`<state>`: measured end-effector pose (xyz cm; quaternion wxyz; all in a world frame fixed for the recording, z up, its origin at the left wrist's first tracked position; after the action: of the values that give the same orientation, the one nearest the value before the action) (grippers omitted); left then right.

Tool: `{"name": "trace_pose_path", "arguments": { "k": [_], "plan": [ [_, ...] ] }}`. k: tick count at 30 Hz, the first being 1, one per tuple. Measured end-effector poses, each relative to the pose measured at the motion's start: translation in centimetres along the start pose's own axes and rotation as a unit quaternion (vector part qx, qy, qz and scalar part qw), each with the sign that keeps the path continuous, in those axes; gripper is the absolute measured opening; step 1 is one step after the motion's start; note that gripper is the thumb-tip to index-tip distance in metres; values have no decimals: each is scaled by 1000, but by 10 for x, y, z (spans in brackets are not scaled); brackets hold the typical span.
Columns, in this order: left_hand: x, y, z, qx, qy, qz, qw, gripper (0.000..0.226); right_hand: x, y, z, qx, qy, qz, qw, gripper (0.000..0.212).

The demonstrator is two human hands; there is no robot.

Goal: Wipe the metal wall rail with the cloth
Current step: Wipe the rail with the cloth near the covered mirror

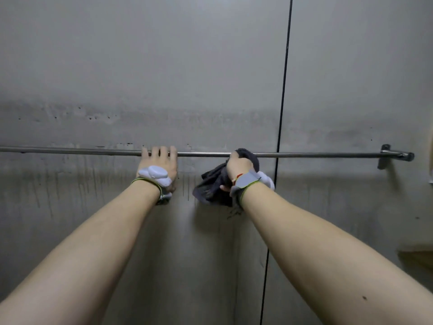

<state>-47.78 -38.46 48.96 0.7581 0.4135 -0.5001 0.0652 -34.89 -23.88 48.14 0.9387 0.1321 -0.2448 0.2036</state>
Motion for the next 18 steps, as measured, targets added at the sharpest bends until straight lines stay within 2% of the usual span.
{"name": "trace_pose_path", "arguments": {
  "k": [2, 5, 7, 9, 11, 14, 16, 18],
  "plan": [
    [-1, 1, 1, -4, 2, -5, 1000, 85, 37, 3, -8, 26, -132, -89, 987, 48],
    [-4, -1, 2, -2, -7, -26, 1000, 84, 67, 4, -5, 81, -249, -173, 949, 44],
    [-5, -2, 4, -2, -7, -26, 1000, 85, 79, 0, 4, 130, -331, -237, 904, 46],
    [-2, -2, 3, -10, -13, -24, 1000, 85, 84, 1, 17, 191, -363, -284, 867, 43],
    [0, -2, 7, -15, -15, -26, 999, 85, 66, 3, 35, 247, -377, -263, 853, 39],
    [-3, -5, 8, -31, -20, -22, 999, 85, 10, 5, 58, 303, -369, -166, 863, 30],
    [-6, -5, 12, -41, -23, -35, 998, 82, -30, -2, 75, 341, -334, -150, 866, 28],
    [-4, -6, 13, -47, -32, -47, 997, 75, -56, -12, 86, 393, -349, -143, 839, 32]
  ]
}}
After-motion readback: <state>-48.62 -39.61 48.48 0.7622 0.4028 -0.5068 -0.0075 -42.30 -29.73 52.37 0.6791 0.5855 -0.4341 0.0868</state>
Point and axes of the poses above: each hand's wrist, its own y-axis towards the middle knuckle, its own x-axis out of the back of the hand, z = x × y, the point moved 4 cm from there along y, towards the middle knuckle, and after that the axes turned 14 degrees about -y, right-handed, at the moved point
